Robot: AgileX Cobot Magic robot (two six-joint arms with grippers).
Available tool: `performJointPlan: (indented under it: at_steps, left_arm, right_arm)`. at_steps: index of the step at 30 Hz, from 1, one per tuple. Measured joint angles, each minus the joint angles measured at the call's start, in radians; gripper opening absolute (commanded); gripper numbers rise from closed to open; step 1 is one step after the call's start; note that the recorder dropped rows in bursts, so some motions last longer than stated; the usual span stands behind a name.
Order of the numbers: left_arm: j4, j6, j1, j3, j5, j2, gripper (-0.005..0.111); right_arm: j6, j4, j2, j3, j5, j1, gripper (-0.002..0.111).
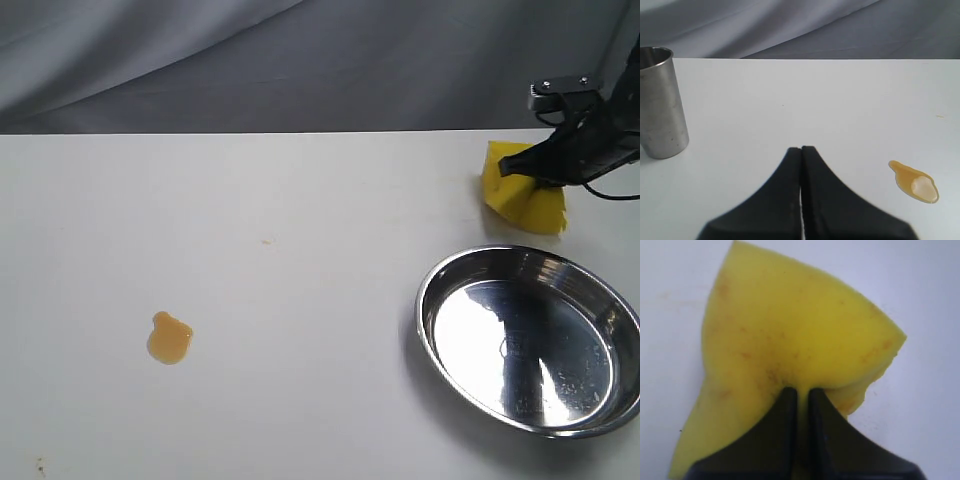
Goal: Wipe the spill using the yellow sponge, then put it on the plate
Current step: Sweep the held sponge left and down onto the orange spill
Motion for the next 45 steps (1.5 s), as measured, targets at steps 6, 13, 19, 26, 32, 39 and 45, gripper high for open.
performJointPlan:
  at_steps: [6,13,19,26,32,39,45]
  left_arm:
    - [0.0,0.0,0.0,0.0,0.0,0.0,0.0]
    - [0.0,0.0,0.0,0.0,0.0,0.0,0.0]
    - [0.0,0.0,0.0,0.0,0.0,0.0,0.0]
    - [0.0,0.0,0.0,0.0,0.0,0.0,0.0]
    - [0.0,0.0,0.0,0.0,0.0,0.0,0.0]
    - [0.0,0.0,0.0,0.0,0.0,0.0,0.0]
    - [0.0,0.0,0.0,0.0,0.0,0.0,0.0]
  right_arm:
    - [0.013,0.027,0.0,0.0,-0.006,0.002,0.0]
    - [-0.092,0.119,0.0,0.0,-0.026,0.105,0.0]
    - [-0.157,0.149,0.0,0.0,-0.034,0.247,0.0]
    - [-0.188,0.153,0.0,0.0,-0.034,0.399,0.0]
    - [-0.227,0.153,0.0,0.0,-0.034,0.525,0.0]
    - [-0.241,0.153,-0.002,0.0,-0.034,0.643,0.0]
    - [-0.272,0.153,-0.003,0.0,-0.018,0.723,0.0]
